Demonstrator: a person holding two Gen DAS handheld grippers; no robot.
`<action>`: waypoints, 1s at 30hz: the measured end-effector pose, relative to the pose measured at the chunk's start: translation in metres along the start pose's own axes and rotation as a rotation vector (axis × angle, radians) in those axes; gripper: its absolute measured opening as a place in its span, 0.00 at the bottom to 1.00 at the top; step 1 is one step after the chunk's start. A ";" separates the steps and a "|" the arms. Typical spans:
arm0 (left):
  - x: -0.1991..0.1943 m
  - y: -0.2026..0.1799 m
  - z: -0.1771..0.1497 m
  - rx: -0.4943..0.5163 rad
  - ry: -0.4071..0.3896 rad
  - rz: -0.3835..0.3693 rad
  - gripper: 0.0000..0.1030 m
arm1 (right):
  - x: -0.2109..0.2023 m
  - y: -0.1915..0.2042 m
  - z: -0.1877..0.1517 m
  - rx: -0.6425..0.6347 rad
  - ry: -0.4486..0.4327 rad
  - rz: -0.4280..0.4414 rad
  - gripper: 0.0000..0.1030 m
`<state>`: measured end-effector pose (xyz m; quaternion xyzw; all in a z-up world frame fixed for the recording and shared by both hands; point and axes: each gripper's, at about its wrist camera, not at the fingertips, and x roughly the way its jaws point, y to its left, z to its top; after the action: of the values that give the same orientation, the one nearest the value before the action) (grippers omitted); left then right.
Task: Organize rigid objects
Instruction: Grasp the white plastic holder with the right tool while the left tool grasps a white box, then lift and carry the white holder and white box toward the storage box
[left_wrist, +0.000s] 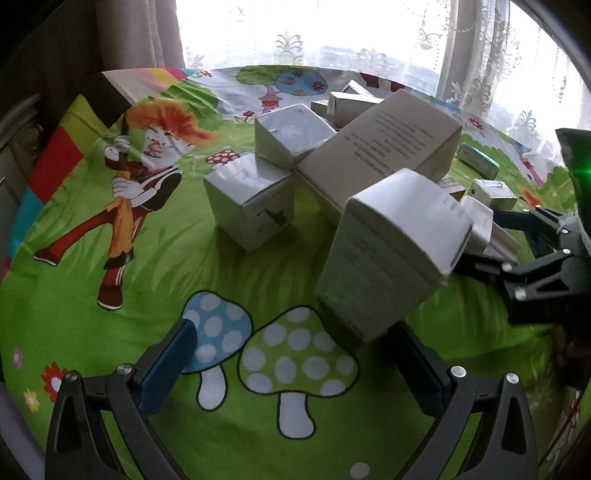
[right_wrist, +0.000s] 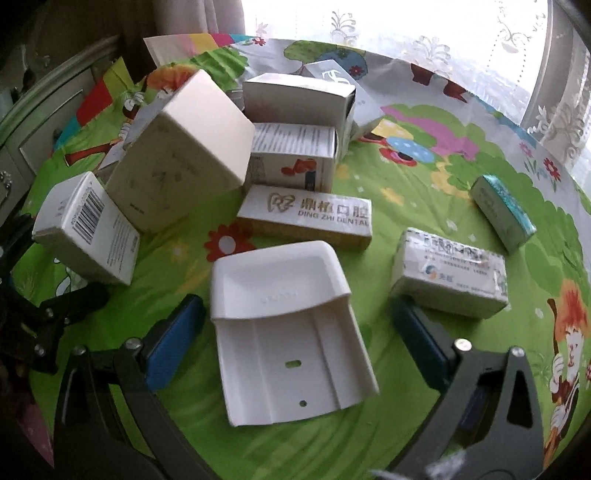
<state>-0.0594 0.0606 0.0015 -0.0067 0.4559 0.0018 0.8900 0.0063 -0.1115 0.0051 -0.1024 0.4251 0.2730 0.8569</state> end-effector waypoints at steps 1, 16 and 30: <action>-0.001 0.000 -0.001 -0.002 -0.002 -0.001 1.00 | -0.006 0.002 -0.002 -0.005 -0.015 0.004 0.67; -0.001 -0.042 0.022 0.076 -0.057 -0.077 0.53 | -0.064 -0.003 -0.075 0.079 -0.030 -0.060 0.65; -0.043 -0.027 -0.042 -0.057 -0.151 -0.266 0.53 | -0.065 -0.003 -0.075 0.084 -0.031 -0.075 0.65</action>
<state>-0.1185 0.0336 0.0119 -0.0921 0.3824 -0.1028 0.9136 -0.0740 -0.1689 0.0096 -0.0779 0.4186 0.2243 0.8766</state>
